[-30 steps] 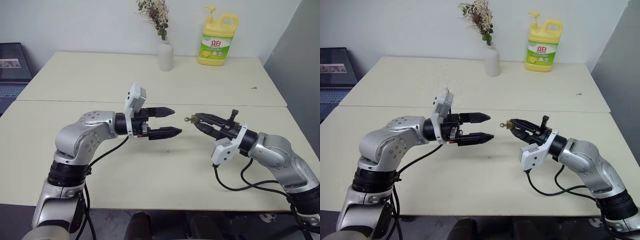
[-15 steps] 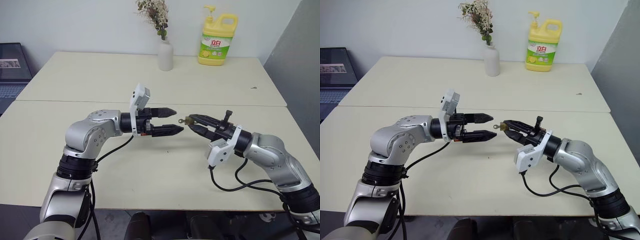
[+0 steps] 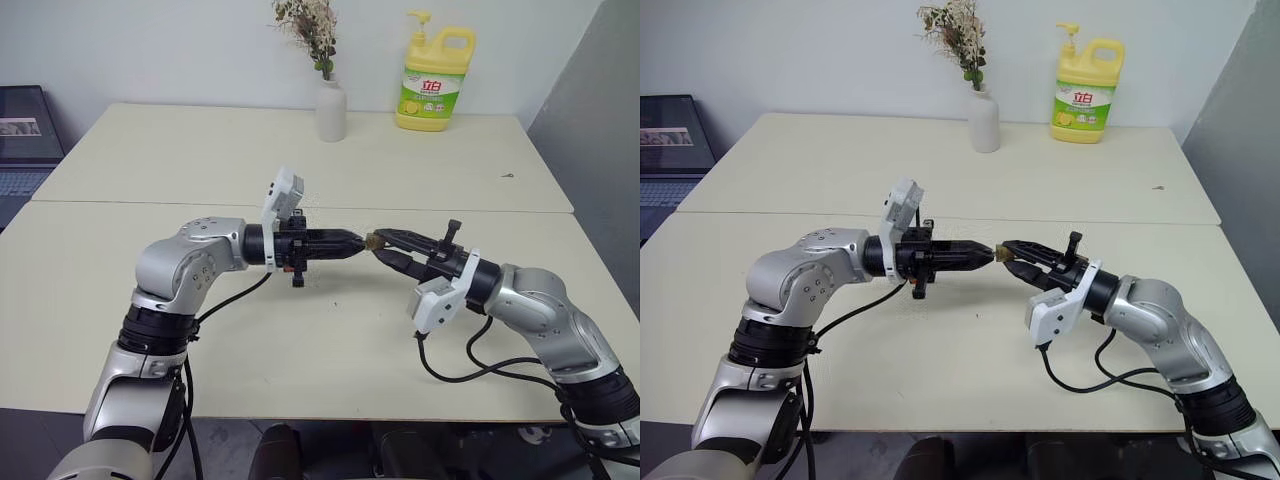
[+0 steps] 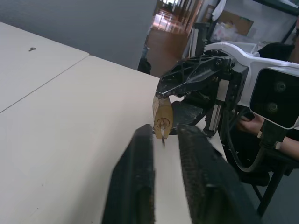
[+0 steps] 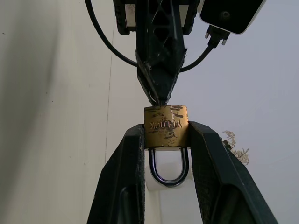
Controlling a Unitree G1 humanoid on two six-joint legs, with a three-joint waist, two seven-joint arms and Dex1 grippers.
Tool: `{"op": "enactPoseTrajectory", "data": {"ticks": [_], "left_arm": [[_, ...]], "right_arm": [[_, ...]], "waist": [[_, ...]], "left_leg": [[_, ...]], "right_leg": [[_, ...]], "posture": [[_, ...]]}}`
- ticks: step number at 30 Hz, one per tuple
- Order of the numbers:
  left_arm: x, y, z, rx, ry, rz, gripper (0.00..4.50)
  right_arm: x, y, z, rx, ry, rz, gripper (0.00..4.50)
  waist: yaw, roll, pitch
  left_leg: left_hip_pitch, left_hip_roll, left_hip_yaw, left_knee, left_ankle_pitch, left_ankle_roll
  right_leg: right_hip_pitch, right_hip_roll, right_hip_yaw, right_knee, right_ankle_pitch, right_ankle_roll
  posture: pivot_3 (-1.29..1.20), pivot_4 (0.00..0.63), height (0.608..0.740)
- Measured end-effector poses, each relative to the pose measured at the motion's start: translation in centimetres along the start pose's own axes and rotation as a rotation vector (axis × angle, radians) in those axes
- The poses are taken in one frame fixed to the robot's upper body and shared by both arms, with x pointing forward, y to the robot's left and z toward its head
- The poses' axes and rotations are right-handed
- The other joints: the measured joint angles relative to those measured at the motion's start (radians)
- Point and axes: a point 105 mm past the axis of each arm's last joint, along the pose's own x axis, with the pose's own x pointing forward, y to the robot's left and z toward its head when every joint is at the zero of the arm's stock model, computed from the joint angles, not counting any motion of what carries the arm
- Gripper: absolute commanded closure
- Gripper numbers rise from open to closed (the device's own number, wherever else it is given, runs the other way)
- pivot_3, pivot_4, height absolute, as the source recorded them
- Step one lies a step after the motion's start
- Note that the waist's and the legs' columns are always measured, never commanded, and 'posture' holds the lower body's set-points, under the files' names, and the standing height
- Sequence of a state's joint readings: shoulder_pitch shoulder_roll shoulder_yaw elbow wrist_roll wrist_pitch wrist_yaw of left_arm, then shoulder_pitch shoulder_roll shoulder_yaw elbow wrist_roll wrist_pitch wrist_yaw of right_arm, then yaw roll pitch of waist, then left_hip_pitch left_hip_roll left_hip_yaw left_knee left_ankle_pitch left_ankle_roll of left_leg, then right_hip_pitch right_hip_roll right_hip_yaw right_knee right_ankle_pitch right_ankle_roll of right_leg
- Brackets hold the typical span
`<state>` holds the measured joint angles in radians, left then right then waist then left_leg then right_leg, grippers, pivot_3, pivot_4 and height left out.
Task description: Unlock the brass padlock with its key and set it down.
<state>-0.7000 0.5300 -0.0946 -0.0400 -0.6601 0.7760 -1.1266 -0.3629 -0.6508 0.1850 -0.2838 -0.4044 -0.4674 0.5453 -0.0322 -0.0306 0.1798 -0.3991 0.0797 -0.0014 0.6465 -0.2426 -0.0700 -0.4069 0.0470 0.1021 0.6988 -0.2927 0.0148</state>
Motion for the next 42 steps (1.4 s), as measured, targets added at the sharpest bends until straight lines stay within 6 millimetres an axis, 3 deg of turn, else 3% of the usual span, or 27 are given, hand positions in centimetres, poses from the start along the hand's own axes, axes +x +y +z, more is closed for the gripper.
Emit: {"op": "enactPoseTrajectory", "data": {"ticks": [38,42], "left_arm": [[0.0,0.18,-0.14,-0.024,-0.02,-0.013,4.5],[0.04,0.2,-0.05,0.048,-0.011,-0.013,4.5]], "right_arm": [[0.04,-0.01,-0.07,0.046,-0.001,0.002,3.57],[0.03,-0.02,-0.1,0.052,0.0,0.001,3.57]], "waist": [[0.0,0.0,0.0],[0.0,0.0,0.0]], "left_leg": [[0.0,0.0,0.0,0.0,0.0,0.0],[0.0,0.0,0.0,0.0,0.0,0.0]], "right_leg": [[0.0,0.0,0.0,0.0,0.0,0.0],[0.0,0.0,0.0,0.0,0.0,0.0]], "posture": [[0.0,0.15,0.74],[0.0,0.15,0.74]]}}
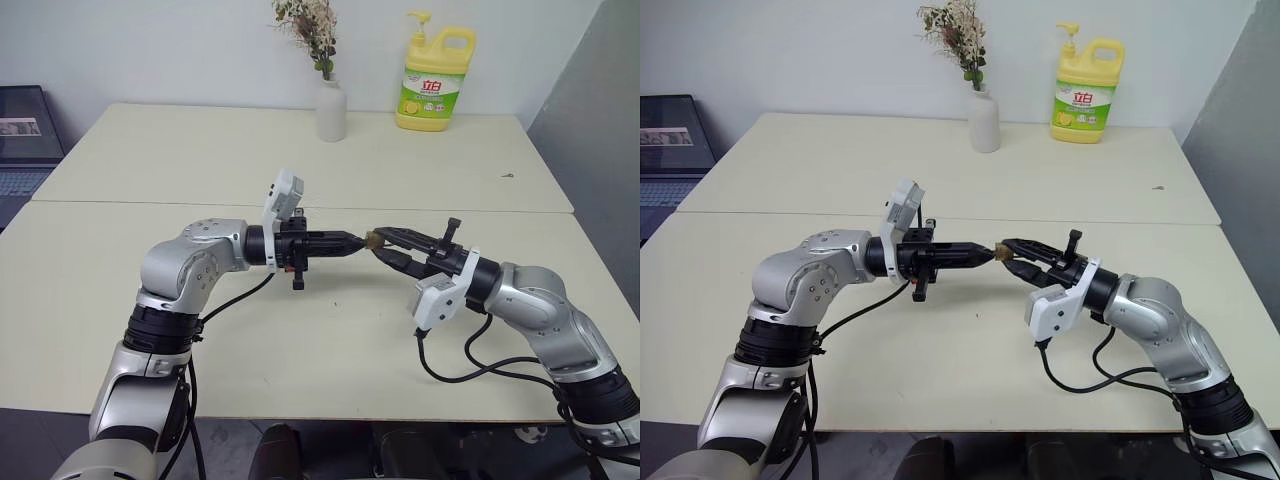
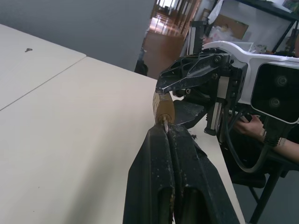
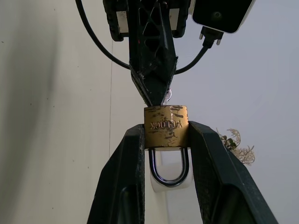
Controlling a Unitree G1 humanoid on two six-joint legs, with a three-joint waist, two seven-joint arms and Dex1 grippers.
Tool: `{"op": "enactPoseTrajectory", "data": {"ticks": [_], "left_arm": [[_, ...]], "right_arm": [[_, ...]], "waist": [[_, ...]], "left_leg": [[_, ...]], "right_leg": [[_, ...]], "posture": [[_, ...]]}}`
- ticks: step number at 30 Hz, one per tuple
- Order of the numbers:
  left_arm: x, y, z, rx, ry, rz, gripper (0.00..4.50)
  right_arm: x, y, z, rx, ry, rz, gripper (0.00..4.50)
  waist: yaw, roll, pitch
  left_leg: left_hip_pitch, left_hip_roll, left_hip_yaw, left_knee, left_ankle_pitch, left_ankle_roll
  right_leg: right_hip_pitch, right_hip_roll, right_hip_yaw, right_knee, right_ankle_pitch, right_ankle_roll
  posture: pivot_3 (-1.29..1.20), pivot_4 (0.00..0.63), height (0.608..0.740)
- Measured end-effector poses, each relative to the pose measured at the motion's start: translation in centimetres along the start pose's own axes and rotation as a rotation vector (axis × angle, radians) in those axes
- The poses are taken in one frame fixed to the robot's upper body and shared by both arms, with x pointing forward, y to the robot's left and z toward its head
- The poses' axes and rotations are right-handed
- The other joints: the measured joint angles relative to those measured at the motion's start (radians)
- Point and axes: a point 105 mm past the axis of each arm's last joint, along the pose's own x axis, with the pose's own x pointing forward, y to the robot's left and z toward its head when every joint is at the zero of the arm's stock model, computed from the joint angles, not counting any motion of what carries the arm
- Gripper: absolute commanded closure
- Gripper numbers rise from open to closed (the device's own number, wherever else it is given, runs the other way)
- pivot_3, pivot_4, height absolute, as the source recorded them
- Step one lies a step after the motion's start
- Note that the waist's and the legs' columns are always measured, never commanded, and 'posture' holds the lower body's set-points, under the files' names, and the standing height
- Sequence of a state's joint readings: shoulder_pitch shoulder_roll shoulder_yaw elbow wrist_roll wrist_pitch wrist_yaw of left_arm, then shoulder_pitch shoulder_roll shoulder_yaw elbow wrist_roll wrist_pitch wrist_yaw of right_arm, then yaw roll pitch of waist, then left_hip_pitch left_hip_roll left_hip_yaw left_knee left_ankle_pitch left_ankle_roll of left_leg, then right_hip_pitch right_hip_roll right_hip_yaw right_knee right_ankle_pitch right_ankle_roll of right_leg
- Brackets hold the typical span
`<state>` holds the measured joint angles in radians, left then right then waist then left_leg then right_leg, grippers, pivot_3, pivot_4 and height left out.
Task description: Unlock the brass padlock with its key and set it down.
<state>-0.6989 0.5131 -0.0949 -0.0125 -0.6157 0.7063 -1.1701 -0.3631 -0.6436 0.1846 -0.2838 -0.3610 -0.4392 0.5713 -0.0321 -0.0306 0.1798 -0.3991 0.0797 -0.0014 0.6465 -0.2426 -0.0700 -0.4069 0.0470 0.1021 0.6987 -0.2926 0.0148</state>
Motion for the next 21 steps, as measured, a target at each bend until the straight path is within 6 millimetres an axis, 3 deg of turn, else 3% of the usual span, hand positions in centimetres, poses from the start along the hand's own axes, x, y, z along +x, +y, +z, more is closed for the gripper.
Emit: {"op": "enactPoseTrajectory", "data": {"ticks": [21], "left_arm": [[-0.51,-0.55,-0.21,0.6,0.115,0.012,4.5]], "right_arm": [[0.25,0.59,0.33,0.043,-0.018,0.026,3.57]], "waist": [[0.0,0.0,0.0]], "left_leg": [[0.0,0.0,0.0,0.0,0.0,0.0]], "right_leg": [[0.0,0.0,0.0,0.0,0.0,0.0]], "posture": [[0.0,0.15,0.74]]}}
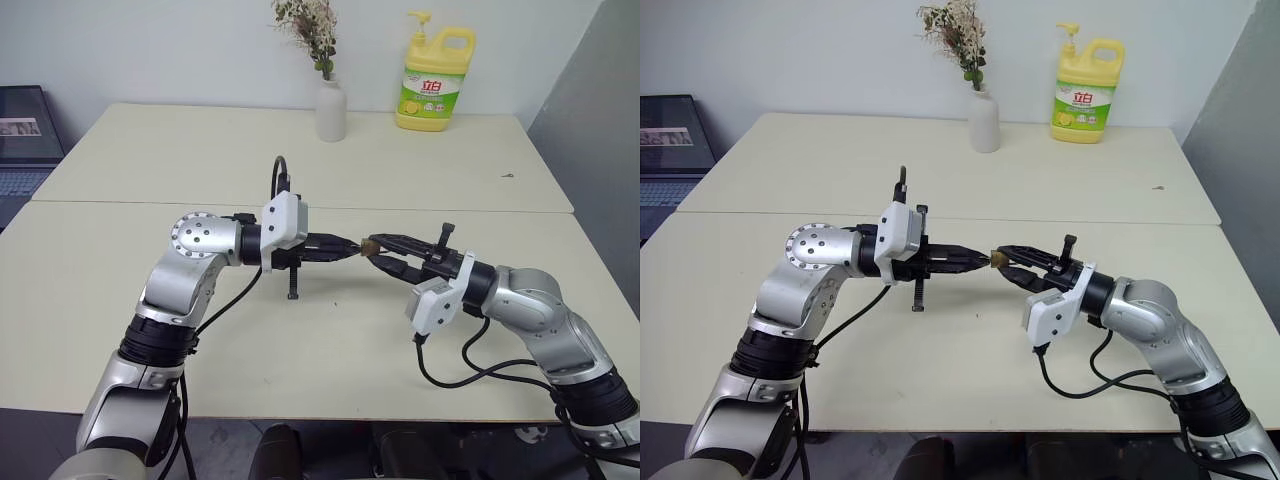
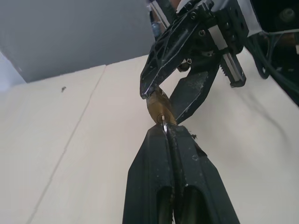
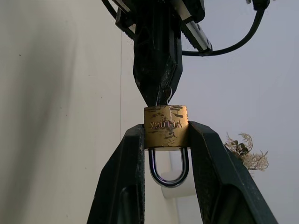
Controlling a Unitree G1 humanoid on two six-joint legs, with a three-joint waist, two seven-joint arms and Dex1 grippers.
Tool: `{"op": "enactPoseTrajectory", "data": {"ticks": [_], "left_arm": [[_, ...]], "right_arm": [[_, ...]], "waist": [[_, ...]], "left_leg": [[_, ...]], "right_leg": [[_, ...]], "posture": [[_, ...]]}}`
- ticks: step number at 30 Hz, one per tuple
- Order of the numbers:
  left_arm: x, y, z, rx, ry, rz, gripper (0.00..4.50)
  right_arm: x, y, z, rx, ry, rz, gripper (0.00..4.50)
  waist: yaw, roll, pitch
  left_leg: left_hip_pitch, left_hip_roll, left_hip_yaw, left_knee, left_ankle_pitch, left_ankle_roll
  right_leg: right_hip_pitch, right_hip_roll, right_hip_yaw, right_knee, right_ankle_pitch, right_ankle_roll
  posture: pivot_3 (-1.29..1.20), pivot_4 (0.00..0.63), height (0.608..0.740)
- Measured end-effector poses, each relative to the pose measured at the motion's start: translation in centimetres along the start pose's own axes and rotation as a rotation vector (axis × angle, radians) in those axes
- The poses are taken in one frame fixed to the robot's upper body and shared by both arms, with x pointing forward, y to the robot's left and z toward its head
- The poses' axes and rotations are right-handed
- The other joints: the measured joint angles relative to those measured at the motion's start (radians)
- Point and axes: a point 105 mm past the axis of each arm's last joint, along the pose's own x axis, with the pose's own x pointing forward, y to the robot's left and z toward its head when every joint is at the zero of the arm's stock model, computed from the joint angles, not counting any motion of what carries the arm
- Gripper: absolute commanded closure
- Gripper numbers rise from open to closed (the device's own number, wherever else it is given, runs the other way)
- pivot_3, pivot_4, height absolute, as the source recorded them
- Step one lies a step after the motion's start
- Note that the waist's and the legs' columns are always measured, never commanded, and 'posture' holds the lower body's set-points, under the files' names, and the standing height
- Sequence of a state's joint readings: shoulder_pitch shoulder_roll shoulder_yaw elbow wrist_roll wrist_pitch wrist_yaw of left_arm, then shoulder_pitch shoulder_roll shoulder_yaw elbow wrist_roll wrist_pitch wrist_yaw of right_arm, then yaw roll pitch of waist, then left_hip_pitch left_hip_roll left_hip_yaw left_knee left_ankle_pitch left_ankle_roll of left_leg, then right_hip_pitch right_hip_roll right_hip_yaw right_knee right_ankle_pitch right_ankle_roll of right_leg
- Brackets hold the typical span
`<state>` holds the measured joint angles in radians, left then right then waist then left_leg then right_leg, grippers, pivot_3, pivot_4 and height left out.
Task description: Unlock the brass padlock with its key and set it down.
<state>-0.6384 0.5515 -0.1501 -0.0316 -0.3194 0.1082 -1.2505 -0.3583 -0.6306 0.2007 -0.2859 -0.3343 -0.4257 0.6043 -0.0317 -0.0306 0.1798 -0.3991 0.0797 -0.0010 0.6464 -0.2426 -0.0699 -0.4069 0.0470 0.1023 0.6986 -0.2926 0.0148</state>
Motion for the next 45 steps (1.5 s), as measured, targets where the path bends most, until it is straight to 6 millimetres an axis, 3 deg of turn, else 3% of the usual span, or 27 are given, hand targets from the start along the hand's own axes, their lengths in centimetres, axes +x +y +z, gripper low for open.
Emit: {"op": "enactPoseTrajectory", "data": {"ticks": [10,16,19,27,36,45], "left_arm": [[0.1,0.1,-0.4,0.101,-0.016,0.016,4.5],[0.3,0.1,-0.6,-0.015,-0.021,0.012,4.5],[0.4,-0.1,-0.7,-0.118,-0.026,0.004,3.88],[0.5,-0.4,-1.1,-0.472,-0.059,-0.014,1.39],[0.2,0.2,-0.3,-0.668,-0.094,0.014,1.36],[1.3,0.0,-0.1,-0.672,-0.092,0.003,1.36]], "right_arm": [[0.1,0.0,-0.1,0.01,0.007,0.001,3.57],[0.0,0.2,-0.2,0.021,0.016,0.004,3.57],[0.0,0.2,-0.3,0.027,0.022,0.001,3.57],[0.0,0.0,-0.3,0.031,0.027,-0.009,3.57],[0.1,-0.1,-0.3,0.03,0.024,-0.011,3.57],[0.3,-0.5,0.1,0.007,-0.004,-0.019,3.57]], "waist": [[0.0,0.0,0.0],[0.0,0.0,0.0],[0.0,0.0,0.0],[-0.001,0.0,0.0],[0.0,0.0,0.0],[0.0,0.0,0.0]], "left_leg": [[0.0,0.0,0.0,0.0,0.0,0.0],[0.0,0.0,0.0,0.0,0.0,0.0],[0.0,0.0,0.0,0.0,0.0,0.0],[0.0,0.0,-0.001,0.0,0.0,0.0],[0.0,0.0,-0.001,0.0,0.0,0.0],[0.0,0.0,-0.001,0.0,0.0,0.0]], "right_leg": [[0.0,0.0,0.0,0.0,0.0,0.0],[0.0,0.0,0.0,0.0,0.0,0.0],[0.0,0.0,0.0,0.0,0.0,0.0],[0.0,0.0,0.0,0.0,0.0,0.0],[0.0,0.0,-0.001,0.0,0.0,0.0],[0.0,0.0,-0.001,0.0,0.0,0.0]], "posture": [[0.0,0.15,0.74],[0.0,0.15,0.74],[0.0,0.15,0.74],[0.0,0.15,0.74],[0.0,0.15,0.74],[0.0,0.15,0.74]]}}
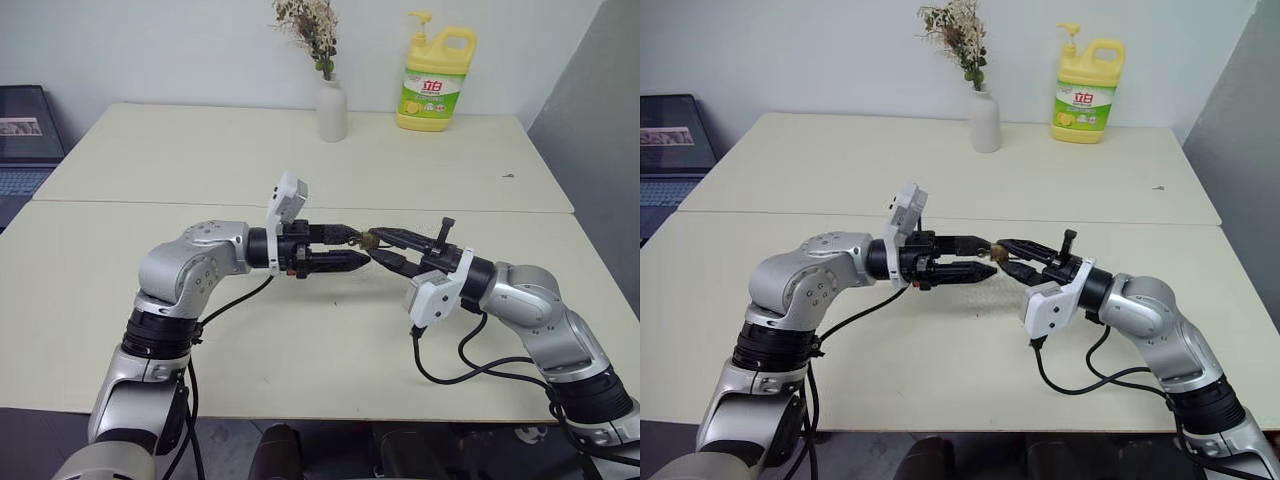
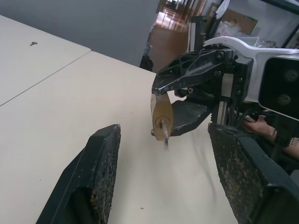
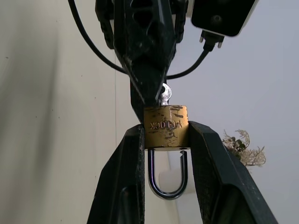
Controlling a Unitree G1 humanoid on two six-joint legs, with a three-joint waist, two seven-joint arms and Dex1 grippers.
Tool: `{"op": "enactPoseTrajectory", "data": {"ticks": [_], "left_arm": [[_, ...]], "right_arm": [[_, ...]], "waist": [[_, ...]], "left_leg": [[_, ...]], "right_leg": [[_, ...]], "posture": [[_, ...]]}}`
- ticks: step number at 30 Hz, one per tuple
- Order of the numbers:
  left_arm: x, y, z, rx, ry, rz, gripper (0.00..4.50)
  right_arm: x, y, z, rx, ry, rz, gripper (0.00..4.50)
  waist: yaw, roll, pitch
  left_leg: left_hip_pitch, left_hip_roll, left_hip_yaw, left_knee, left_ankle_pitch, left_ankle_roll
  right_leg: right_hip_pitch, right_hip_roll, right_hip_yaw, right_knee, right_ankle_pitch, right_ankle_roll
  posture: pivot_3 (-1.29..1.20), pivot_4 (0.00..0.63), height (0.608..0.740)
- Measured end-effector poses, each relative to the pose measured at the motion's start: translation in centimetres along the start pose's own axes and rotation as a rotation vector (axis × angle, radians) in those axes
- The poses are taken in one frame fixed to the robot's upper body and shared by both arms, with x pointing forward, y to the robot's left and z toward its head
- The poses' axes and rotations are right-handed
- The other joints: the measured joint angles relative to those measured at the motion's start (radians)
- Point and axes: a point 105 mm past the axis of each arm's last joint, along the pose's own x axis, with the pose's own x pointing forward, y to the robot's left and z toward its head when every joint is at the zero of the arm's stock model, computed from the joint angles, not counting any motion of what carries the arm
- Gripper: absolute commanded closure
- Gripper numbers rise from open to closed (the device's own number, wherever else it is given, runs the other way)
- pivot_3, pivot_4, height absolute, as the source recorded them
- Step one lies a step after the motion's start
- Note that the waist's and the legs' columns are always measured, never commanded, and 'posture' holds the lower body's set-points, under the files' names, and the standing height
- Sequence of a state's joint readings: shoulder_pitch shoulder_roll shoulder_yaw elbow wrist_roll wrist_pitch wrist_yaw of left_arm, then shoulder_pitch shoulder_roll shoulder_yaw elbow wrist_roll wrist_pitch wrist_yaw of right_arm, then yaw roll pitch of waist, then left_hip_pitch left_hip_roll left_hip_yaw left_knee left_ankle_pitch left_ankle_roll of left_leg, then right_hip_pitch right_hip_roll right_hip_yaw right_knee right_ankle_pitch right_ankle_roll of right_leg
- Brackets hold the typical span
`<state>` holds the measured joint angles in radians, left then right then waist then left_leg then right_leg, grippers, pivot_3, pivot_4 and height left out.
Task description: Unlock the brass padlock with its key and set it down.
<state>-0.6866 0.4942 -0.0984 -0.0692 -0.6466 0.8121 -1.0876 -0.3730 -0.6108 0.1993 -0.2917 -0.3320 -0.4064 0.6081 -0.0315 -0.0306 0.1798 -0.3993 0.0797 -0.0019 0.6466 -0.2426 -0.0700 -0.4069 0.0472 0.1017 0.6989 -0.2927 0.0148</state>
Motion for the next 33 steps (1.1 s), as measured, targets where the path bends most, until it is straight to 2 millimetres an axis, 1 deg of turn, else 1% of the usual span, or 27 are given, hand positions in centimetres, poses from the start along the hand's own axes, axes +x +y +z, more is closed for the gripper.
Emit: {"op": "enactPoseTrajectory", "data": {"ticks": [6,15,18,21,26,33], "left_arm": [[0.42,0.21,0.55,0.025,-0.005,0.004,1.36],[0.27,0.74,0.35,0.016,0.0,0.023,1.36],[0.29,0.75,0.43,0.026,-0.004,0.024,1.93],[0.53,0.67,0.4,0.027,-0.007,0.017,2.84],[0.99,0.43,0.24,0.024,-0.007,-0.003,4.32],[1.03,0.47,0.25,0.038,-0.005,0.0,4.33]], "right_arm": [[0.0,0.01,0.03,-0.002,-0.002,0.0,3.57],[-0.04,0.09,0.09,-0.003,-0.005,0.002,3.57],[-0.04,0.1,0.14,-0.005,-0.009,0.002,3.57],[-0.02,0.13,0.22,-0.009,-0.013,0.003,3.57],[-0.07,0.24,-0.25,0.003,0.007,0.007,3.57],[-0.07,0.25,-0.31,0.012,0.012,0.007,3.57]], "waist": [[-0.001,0.0,0.0],[0.0,0.0,0.0],[0.0,0.0,0.0],[0.0,0.0,0.0],[-0.001,0.0,0.0],[0.0,0.0,0.0]], "left_leg": [[0.0,0.0,0.0,0.0,0.0,0.0],[0.0,0.0,0.0,0.0,0.0,0.0],[0.0,0.0,0.0,0.0,0.0,0.0],[0.0,0.0,0.0,0.0,0.0,0.0],[0.0,0.0,0.0,0.0,0.0,0.0],[0.0,0.0,0.0,0.0,0.0,0.0]], "right_leg": [[0.0,0.0,0.0,0.0,0.0,0.0],[0.0,0.0,0.0,0.0,0.0,0.0],[0.0,0.0,0.0,0.0,0.0,0.0],[0.0,0.0,0.0,0.0,0.0,0.0],[0.0,0.0,0.0,0.0,0.0,0.0],[0.0,0.0,0.0,0.0,0.0,0.0]], "posture": [[0.0,0.15,0.74],[0.0,0.15,0.74],[0.0,0.15,0.74],[0.0,0.15,0.74],[0.0,0.15,0.74],[0.0,0.15,0.74]]}}
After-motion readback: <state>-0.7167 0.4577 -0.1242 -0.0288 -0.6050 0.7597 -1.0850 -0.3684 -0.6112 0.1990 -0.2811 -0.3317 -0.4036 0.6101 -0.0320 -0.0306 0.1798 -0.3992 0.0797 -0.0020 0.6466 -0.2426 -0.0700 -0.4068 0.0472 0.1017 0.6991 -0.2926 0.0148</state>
